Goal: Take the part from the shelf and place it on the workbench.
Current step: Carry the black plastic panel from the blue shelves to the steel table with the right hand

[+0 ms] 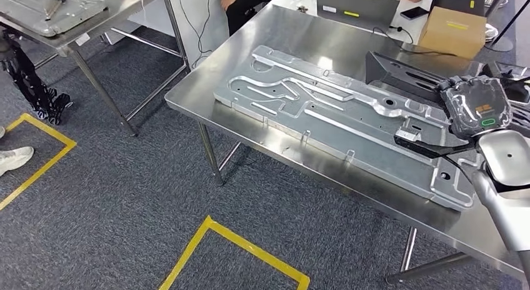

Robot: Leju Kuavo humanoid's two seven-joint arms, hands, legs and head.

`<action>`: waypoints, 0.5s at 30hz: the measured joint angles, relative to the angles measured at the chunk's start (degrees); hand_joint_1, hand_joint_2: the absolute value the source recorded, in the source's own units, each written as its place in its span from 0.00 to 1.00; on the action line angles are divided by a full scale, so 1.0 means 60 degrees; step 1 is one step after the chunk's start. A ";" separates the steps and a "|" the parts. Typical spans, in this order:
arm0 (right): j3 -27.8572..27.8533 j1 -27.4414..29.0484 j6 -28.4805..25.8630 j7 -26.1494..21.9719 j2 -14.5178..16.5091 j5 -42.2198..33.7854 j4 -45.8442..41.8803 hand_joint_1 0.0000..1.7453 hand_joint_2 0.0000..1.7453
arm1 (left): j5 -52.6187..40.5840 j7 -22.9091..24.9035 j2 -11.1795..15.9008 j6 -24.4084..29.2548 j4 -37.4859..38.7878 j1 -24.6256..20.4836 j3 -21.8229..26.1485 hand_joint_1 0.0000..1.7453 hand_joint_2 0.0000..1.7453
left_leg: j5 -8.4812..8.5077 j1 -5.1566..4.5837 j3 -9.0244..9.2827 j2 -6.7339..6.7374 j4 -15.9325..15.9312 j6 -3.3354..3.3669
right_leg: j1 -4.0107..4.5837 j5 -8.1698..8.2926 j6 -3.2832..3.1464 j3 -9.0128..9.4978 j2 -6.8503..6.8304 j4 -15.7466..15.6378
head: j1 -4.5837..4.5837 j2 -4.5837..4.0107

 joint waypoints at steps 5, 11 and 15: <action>0.0134 -0.0108 0.0001 -0.0015 0.0412 0.0033 0.0490 0.98 1.00 | -0.0113 -0.0019 -0.0003 0.0005 0.0000 0.0013 0.0000 0.00 1.00 | -0.0346 0.0096 -0.1441 0.0002 0.1325 -0.0152 | -0.0024 -0.0385 0.0010 0.0440 0.0064 0.0005 | -0.0010 0.0000; 0.0318 -0.0452 -0.0073 0.0005 0.1116 0.0146 0.1648 0.98 1.00 | -0.0279 -0.0055 -0.0005 -0.0002 0.0000 0.0006 -0.0005 0.00 1.00 | 0.1229 0.0071 -0.0992 -0.0013 -0.0859 0.0031 | -0.0028 -0.0827 0.0351 0.0842 0.0131 0.0063 | -0.0007 0.0000; 0.0408 -0.0648 -0.0173 0.0047 0.1495 0.0148 0.2386 0.98 1.00 | -0.0362 -0.0075 -0.0006 -0.0002 0.0000 -0.0031 -0.0011 0.00 1.00 | 0.1162 0.0094 -0.0703 -0.0046 -0.0955 0.0280 | -0.0071 -0.0939 0.0487 0.0336 0.0058 0.1106 | -0.0002 0.0000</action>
